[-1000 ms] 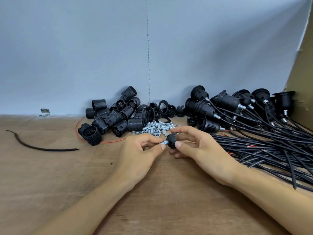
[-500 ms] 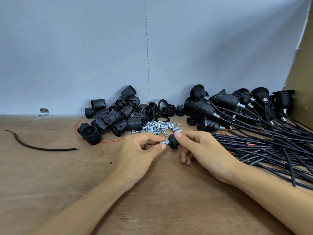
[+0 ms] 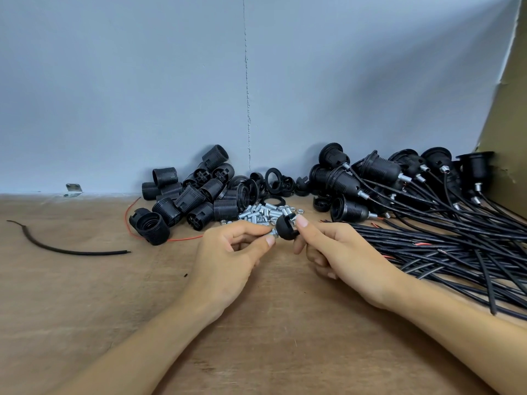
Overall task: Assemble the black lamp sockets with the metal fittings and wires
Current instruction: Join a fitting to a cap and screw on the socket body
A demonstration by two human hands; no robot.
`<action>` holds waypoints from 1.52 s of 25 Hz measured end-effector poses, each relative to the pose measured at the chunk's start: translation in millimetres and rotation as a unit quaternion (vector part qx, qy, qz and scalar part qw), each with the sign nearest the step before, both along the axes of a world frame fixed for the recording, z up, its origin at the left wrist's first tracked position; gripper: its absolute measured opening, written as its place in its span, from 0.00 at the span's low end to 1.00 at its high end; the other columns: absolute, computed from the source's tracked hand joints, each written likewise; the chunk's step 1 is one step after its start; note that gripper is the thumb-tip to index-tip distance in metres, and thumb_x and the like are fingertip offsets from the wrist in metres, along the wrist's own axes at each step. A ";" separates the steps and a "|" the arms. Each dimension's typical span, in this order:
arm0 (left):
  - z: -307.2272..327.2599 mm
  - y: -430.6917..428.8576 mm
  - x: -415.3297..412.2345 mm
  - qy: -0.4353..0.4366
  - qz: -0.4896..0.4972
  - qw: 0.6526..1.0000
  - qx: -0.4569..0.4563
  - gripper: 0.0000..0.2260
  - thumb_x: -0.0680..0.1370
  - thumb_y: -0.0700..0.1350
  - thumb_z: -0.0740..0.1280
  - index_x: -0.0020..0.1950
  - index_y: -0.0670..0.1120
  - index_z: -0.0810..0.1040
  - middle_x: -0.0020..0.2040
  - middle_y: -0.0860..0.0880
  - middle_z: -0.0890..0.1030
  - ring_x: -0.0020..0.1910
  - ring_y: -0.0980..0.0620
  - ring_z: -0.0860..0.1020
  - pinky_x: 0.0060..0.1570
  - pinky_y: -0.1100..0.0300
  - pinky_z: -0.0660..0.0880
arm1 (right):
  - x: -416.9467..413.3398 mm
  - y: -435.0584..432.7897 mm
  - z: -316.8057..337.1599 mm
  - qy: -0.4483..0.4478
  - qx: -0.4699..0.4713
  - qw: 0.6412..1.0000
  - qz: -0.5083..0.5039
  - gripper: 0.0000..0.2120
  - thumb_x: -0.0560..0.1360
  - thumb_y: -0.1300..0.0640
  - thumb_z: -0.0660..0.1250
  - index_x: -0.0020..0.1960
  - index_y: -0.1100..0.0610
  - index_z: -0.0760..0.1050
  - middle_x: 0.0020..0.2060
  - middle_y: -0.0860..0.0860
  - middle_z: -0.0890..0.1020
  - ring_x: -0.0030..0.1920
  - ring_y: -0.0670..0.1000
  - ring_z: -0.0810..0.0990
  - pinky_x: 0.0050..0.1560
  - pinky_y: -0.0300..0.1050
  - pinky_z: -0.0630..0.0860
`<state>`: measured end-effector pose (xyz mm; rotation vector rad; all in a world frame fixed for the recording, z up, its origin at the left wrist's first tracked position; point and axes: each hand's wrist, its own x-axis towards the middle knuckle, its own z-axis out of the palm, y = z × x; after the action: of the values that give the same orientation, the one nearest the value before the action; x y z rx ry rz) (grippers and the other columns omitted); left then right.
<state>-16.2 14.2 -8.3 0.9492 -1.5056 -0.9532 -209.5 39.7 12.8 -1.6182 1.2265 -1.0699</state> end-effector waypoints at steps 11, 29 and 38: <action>0.7 -1.1 1.1 0.016 -0.037 0.998 0.046 0.09 0.74 0.38 0.76 0.44 0.53 0.88 0.39 0.46 0.86 0.30 0.57 0.76 0.33 0.66 0.75 | 0.7 -1.4 -4.5 -0.021 -0.061 0.998 0.004 0.12 0.79 0.53 0.68 0.62 0.50 0.78 0.40 0.53 0.83 0.35 0.49 0.82 0.38 0.39 0.78; 1.8 3.0 -0.5 -0.011 -0.013 1.000 -0.005 0.11 0.74 0.38 0.76 0.44 0.56 0.87 0.38 0.52 0.86 0.31 0.62 0.78 0.34 0.70 0.74 | -2.0 0.9 3.9 0.092 -0.030 0.995 -0.021 0.33 0.75 0.26 0.55 0.41 0.53 0.82 0.31 0.46 0.71 0.31 0.46 0.67 0.41 0.43 0.65; 2.8 3.9 -0.6 -0.012 -0.008 1.000 0.006 0.11 0.74 0.37 0.76 0.44 0.55 0.87 0.38 0.52 0.87 0.31 0.62 0.78 0.34 0.70 0.74 | -2.5 0.6 0.6 0.036 -0.069 0.996 0.045 0.19 0.79 0.34 0.58 0.58 0.42 0.82 0.31 0.47 0.69 0.32 0.41 0.66 0.32 0.32 0.66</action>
<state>-16.8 18.2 -5.5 0.9608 -1.5318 -0.9670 -211.9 40.3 13.4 -1.8149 1.1362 -1.0678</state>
